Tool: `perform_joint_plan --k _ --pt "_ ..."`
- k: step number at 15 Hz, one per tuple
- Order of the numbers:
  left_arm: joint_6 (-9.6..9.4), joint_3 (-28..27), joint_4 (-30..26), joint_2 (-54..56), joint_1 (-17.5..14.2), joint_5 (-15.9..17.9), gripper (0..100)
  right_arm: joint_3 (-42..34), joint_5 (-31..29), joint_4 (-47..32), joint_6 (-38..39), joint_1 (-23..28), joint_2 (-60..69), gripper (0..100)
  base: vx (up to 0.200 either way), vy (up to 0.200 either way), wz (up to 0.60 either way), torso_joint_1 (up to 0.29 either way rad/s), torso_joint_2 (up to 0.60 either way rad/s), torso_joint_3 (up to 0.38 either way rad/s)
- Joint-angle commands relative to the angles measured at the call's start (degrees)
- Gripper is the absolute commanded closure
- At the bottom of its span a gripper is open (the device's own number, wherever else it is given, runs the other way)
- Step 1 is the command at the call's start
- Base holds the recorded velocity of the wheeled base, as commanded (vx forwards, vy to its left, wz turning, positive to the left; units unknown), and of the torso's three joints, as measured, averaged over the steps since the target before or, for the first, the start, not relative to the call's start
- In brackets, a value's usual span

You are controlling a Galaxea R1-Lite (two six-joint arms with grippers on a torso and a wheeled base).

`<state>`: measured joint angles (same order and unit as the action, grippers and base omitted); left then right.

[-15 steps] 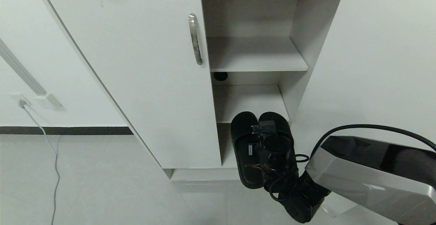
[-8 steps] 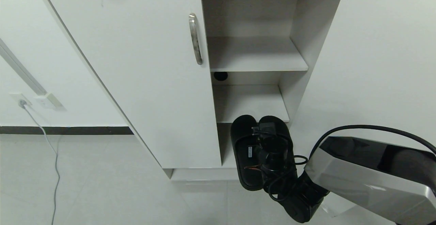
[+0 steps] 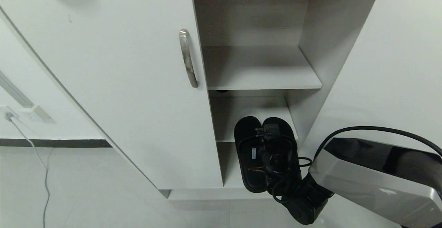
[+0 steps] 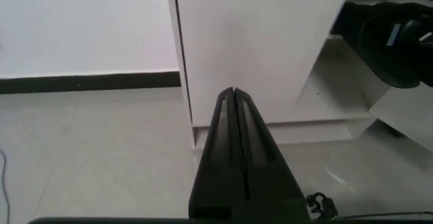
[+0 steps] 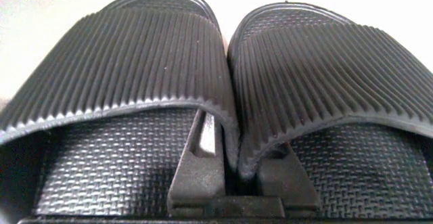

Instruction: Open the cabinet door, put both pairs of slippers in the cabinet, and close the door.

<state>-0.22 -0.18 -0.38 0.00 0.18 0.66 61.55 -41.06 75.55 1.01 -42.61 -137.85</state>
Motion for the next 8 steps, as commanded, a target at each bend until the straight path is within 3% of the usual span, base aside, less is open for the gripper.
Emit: perform_joint_plan --k 1,4,8 --pt "-0.04 0.01 0.03 -0.09 -0.01 0.04 100 0.59 0.01 0.04 0.13 0.07 -0.05 100 0.000 0.000 0.00 0.000 0.00 0.000" --pt "-0.04 0.09 0.03 -0.09 -0.01 0.04 100 2.17 0.01 -2.77 2.59 0.42 -0.05 100 0.000 0.000 0.00 0.000 0.00 0.000" --pt "0.04 0.01 0.03 -0.09 -0.01 0.04 100 8.59 0.54 -12.26 7.25 3.06 -0.58 100 0.000 0.000 0.00 0.000 0.00 0.000"
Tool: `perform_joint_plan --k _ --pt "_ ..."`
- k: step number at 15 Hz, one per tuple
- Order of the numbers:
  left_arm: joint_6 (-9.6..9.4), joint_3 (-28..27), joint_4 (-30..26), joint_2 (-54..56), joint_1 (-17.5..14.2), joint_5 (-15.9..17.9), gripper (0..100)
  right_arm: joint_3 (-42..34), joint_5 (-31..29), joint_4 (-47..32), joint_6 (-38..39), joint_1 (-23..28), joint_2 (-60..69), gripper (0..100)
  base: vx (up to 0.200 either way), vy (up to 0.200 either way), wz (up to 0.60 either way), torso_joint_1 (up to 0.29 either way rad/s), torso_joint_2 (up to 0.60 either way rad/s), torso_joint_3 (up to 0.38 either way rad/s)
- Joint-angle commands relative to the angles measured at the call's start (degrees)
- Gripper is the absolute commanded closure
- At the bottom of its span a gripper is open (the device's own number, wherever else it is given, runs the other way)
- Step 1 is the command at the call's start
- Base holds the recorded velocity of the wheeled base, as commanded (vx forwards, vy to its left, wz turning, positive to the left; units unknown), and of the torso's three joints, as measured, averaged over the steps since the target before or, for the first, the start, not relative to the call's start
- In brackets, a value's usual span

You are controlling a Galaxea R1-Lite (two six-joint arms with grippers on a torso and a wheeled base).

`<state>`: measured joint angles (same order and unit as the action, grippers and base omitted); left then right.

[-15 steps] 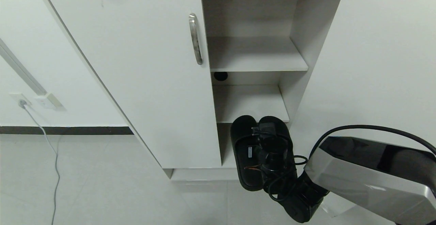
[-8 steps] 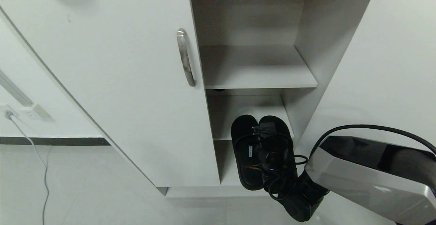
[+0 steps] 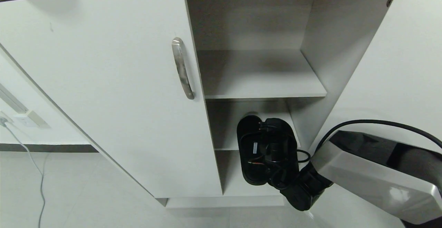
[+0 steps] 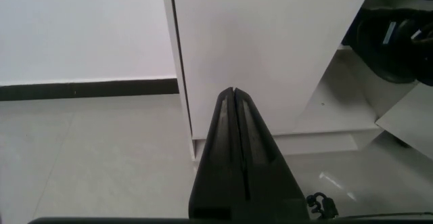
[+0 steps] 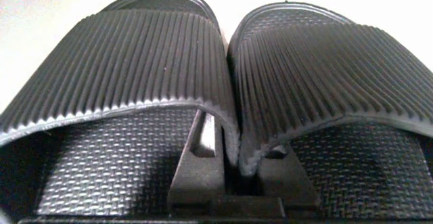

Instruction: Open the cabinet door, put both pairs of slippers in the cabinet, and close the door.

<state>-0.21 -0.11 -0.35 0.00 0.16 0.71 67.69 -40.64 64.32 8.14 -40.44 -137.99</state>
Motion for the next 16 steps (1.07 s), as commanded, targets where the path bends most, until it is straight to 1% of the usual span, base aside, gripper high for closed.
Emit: perform_joint_plan --k 1,3,4,6,11,13,16 --pt "0.03 0.02 0.00 -0.09 0.02 0.00 100 4.64 0.13 -2.35 0.12 1.41 -1.41 100 0.000 0.000 0.00 0.000 0.00 0.000" --pt "-0.06 -0.07 0.00 -0.09 0.02 0.00 100 9.21 0.83 -4.11 -0.15 2.64 -3.34 100 0.000 0.000 0.00 0.000 0.00 0.000" --pt "-0.06 -0.07 0.00 -0.09 0.02 0.00 100 10.18 1.09 -4.64 -0.23 2.91 -3.61 100 0.000 0.000 0.00 0.000 0.00 0.000" --pt "-0.06 -0.07 0.00 -0.09 0.02 0.00 100 15.54 1.62 -8.16 -1.20 3.79 -5.01 100 0.000 0.000 0.00 0.000 0.00 0.000" --pt "0.03 -0.07 0.00 -0.09 0.02 0.00 100 24.33 1.71 -12.55 -5.95 5.02 -7.39 100 0.000 0.000 0.00 0.000 0.00 0.000" --pt "-0.06 0.02 0.00 -0.09 0.02 0.00 100 29.60 1.71 -15.19 -6.12 5.72 -9.14 100 0.000 0.000 0.00 0.000 0.00 0.000" --pt "-0.06 0.02 0.00 -0.09 0.02 0.00 100 34.00 1.80 -18.26 -6.12 5.81 -9.67 100 0.000 0.000 0.00 0.000 0.00 0.000"
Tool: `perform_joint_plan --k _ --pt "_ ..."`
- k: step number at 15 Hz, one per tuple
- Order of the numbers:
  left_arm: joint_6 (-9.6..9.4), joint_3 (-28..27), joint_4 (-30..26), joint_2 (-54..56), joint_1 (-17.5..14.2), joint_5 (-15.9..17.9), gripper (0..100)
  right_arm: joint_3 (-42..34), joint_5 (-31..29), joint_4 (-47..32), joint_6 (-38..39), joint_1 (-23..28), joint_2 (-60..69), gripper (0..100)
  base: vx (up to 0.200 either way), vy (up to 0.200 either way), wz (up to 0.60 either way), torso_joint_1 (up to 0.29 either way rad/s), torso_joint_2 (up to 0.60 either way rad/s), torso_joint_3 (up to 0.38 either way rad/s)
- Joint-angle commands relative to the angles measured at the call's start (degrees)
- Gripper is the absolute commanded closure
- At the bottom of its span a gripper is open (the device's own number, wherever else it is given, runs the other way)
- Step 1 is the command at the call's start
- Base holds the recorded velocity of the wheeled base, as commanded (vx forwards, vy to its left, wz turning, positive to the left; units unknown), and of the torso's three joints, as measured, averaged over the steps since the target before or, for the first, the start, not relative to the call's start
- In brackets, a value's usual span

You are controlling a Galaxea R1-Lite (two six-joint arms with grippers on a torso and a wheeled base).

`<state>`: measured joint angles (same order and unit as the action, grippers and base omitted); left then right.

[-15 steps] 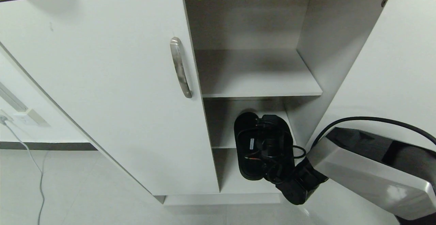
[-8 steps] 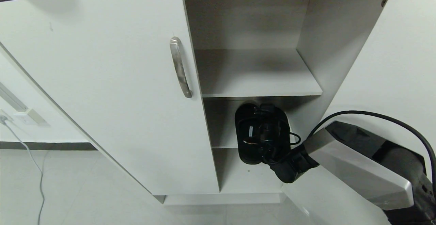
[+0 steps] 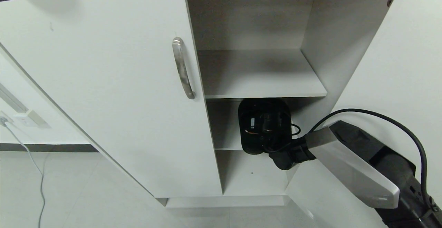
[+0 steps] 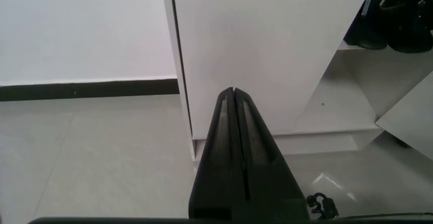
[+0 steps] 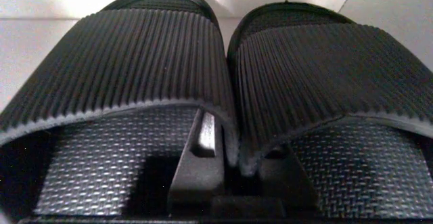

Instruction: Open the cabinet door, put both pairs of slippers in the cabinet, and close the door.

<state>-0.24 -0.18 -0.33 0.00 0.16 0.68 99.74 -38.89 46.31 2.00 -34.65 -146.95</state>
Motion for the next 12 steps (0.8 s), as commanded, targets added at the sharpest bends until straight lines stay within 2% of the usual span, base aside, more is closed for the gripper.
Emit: perform_joint_plan --k 1,12 --pt "-0.02 0.01 -0.02 -0.09 0.02 0.02 100 3.18 0.13 -1.66 0.02 -0.07 -0.71 100 0.000 0.000 0.00 0.000 0.00 0.000" --pt "-0.02 0.09 -0.02 -0.09 0.02 0.02 100 10.21 1.27 -7.02 0.11 0.02 -4.49 100 0.000 0.000 0.00 0.000 0.00 0.000"
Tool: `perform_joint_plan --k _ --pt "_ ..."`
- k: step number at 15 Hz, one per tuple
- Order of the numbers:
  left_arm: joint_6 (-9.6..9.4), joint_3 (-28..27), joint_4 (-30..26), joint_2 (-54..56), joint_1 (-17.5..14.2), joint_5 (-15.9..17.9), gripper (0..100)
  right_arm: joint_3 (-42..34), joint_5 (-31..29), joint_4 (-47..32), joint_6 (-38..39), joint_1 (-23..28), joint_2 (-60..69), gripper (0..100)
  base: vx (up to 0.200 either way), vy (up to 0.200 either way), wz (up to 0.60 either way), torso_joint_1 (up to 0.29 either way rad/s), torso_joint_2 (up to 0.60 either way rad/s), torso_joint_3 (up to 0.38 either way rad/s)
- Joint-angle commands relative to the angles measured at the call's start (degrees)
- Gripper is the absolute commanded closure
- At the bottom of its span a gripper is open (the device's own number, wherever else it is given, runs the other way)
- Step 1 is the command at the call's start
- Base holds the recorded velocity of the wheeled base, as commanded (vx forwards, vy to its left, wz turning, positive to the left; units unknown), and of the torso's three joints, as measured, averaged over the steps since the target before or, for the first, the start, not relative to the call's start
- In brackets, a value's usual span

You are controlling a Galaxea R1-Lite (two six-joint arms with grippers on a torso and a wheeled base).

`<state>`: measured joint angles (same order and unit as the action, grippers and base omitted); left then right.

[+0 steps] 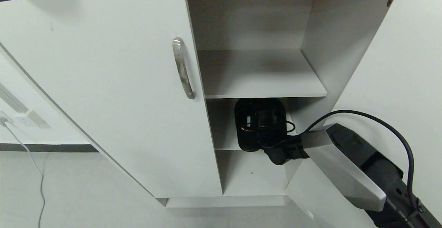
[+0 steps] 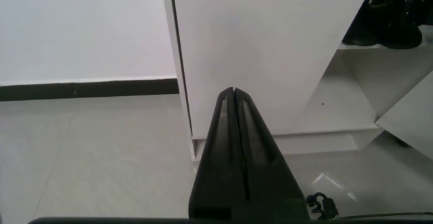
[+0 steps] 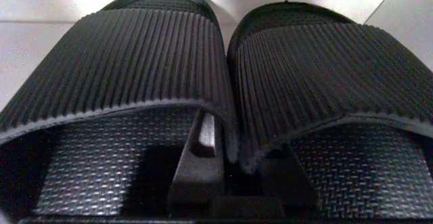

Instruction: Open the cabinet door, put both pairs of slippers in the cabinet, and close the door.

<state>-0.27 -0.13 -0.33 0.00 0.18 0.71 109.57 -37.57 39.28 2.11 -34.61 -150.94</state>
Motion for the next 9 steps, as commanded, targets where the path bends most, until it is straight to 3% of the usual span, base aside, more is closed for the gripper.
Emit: perform_joint_plan --k 1,2,5,9 --pt "0.00 -0.04 -0.02 -0.09 -0.01 0.00 100 0.29 -0.05 0.01 0.00 -0.02 -0.58 100 0.000 0.000 0.00 0.000 0.00 0.000" --pt "0.00 0.05 -0.02 -0.09 -0.01 0.00 100 0.29 0.04 0.01 0.00 -0.02 -0.58 0 0.000 0.000 0.00 0.000 0.00 0.000" --pt "0.00 -0.04 -0.02 -0.09 -0.01 0.00 100 -0.41 -0.13 0.18 0.00 -0.02 -0.49 0 0.000 0.000 0.00 0.000 0.00 0.000" --pt "0.00 0.05 -0.02 -0.09 -0.01 0.00 100 -14.21 -0.49 6.78 0.09 -0.72 6.89 0 0.000 0.000 0.00 0.000 0.00 0.000"
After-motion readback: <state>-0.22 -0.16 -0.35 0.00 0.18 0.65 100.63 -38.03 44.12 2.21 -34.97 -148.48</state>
